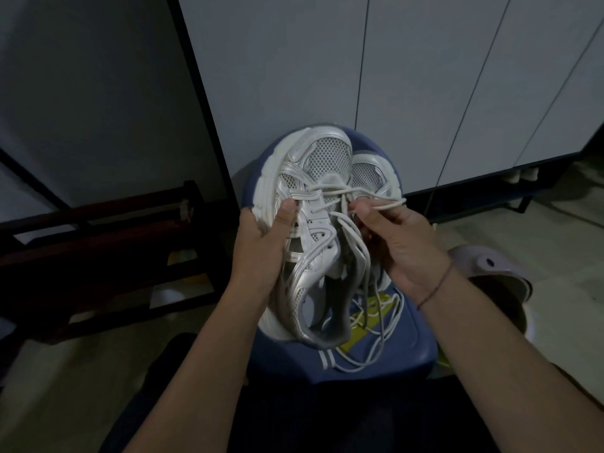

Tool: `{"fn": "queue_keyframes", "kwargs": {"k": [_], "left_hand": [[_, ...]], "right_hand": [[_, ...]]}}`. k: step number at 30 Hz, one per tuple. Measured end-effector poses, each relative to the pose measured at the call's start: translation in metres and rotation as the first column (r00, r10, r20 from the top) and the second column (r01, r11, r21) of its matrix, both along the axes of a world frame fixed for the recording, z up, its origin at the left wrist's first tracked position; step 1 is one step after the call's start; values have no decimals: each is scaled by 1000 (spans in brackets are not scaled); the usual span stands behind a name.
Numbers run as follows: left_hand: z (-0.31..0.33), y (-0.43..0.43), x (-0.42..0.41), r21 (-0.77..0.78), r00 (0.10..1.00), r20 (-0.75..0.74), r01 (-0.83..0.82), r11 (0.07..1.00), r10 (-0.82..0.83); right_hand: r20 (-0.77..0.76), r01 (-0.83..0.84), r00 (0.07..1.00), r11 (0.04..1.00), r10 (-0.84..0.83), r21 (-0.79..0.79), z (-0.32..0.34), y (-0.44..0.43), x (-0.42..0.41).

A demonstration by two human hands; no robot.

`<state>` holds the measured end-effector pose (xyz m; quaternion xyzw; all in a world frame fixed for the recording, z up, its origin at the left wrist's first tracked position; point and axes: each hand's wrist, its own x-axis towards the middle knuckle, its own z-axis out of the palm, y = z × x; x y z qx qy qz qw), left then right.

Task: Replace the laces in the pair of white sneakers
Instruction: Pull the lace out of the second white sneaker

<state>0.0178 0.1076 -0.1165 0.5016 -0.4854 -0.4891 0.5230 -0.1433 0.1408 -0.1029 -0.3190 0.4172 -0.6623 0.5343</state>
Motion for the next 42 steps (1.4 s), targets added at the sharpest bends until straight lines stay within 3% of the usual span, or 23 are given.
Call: {"fn": "queue_keyframes", "kwargs": {"k": [3, 6, 8, 10, 14, 19, 21, 24, 27, 29, 31, 34, 37, 40, 42], "left_hand": [[0, 1, 1, 0, 1000, 17, 10, 1000, -10], [0, 0, 4, -4, 1000, 7, -5, 1000, 5], [-1, -2, 5, -8, 1000, 7, -25, 1000, 26], [-1, -2, 5, -15, 999, 14, -28, 999, 29], [0, 1, 1, -13, 1000, 11, -16, 1000, 16], [0, 0, 1, -3, 1000, 16, -8, 1000, 8], [0, 0, 2, -7, 1000, 25, -3, 1000, 4], [1, 0, 4, -12, 999, 33, -6, 1000, 7], [1, -2, 8, -10, 999, 33, -38, 999, 38], [0, -4, 9, -3, 998, 32, -48, 999, 48], [-1, -3, 8, 1, 999, 27, -37, 999, 37], [-2, -2, 4, 7, 999, 23, -29, 1000, 29], [-1, -2, 1, 2, 999, 40, -35, 999, 35], [0, -1, 1, 1, 998, 47, -32, 999, 32], [0, -1, 3, 2, 998, 57, -32, 999, 32]], "right_hand": [[206, -32, 978, 999, 23, 40, 2, -4, -8], [530, -80, 845, 997, 74, -11, 7, -8, -30], [621, -64, 779, 996, 85, -55, 7, -10, -44], [592, -50, 802, 997, 76, -60, 5, -10, -48], [239, -122, 964, 992, 115, 14, 0, -7, -24], [-23, -2, 1000, 1000, 1, -15, -4, -2, -4], [4, 25, 1000, 1000, -25, -10, -2, -3, -5], [237, -7, 971, 1000, 3, 17, 3, -6, -15], [469, -16, 883, 1000, 19, -10, 7, -10, -39], [529, 14, 848, 1000, -5, -13, 6, -12, -50], [479, 37, 877, 999, -31, -3, 4, -11, -49], [181, 37, 983, 999, -33, -20, 3, -7, -27], [-65, 68, 995, 997, -69, -22, -4, -5, -7], [-63, 114, 992, 993, -113, 3, -6, -5, -4], [81, 118, 989, 992, -120, 36, -2, -7, -11]]}}
